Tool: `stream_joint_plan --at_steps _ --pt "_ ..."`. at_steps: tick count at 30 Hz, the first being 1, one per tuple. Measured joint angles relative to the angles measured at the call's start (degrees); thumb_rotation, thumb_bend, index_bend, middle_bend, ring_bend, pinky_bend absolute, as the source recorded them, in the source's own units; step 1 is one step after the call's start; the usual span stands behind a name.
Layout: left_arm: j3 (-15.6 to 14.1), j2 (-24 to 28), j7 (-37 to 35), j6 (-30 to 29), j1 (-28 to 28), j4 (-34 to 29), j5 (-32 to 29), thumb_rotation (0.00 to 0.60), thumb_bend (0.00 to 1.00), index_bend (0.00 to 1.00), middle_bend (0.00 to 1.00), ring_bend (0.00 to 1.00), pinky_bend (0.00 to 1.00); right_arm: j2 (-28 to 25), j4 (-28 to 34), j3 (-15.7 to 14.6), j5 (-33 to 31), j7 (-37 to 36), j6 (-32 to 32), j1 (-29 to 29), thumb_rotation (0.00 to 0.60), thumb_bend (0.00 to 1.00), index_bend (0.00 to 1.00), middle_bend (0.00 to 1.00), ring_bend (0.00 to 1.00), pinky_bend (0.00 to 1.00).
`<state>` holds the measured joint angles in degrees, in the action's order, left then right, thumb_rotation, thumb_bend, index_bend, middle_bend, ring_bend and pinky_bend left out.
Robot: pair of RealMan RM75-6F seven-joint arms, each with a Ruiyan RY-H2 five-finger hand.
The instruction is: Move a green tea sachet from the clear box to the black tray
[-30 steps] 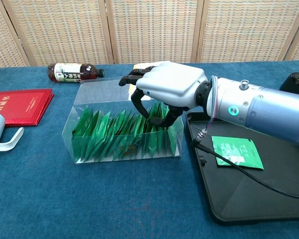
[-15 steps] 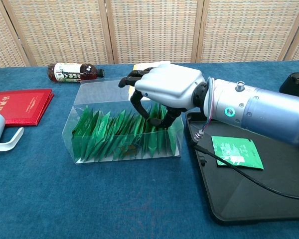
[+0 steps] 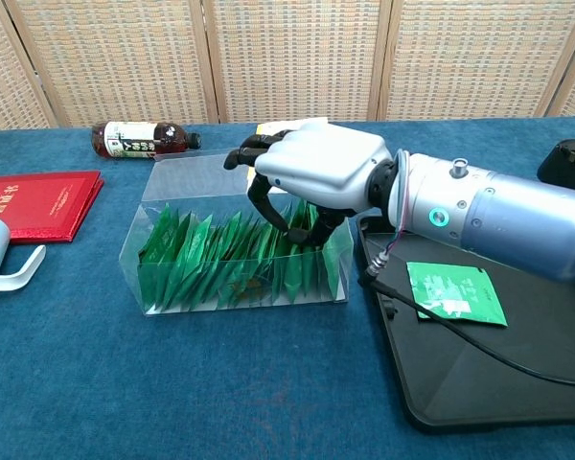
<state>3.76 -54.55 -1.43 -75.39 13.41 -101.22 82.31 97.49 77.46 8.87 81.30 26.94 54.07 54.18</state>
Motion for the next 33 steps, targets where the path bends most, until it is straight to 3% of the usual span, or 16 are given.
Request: stream_joint_plan --at_steps 11,22,33 --pt "0.04 -0.01 -0.07 -0.01 0.01 0.06 -0.06 0.6 0.02 0.0 0.0 0.0 0.0 0.43 -0.15 0.25 0.38 -0.87 0.35 0.08 0.6 0.68 0.68 0.17 0.0 0.2" --pt "0.04 0.05 -0.23 0.05 0.04 0.07 -0.04 0.6 0.02 0.0 0.0 0.0 0.0 0.08 0.61 0.47 0.74 -1.02 0.96 -0.03 0.6 0.7 0.68 0.18 0.0 0.2" --pt "-0.09 0.23 -0.78 0.15 0.11 0.17 0.43 0.6 0.02 0.0 0.0 0.0 0.0 -2.74 5.35 1.04 1.35 0.9 2.62 -0.61 0.6 0.7 0.68 0.18 0.0 0.2"
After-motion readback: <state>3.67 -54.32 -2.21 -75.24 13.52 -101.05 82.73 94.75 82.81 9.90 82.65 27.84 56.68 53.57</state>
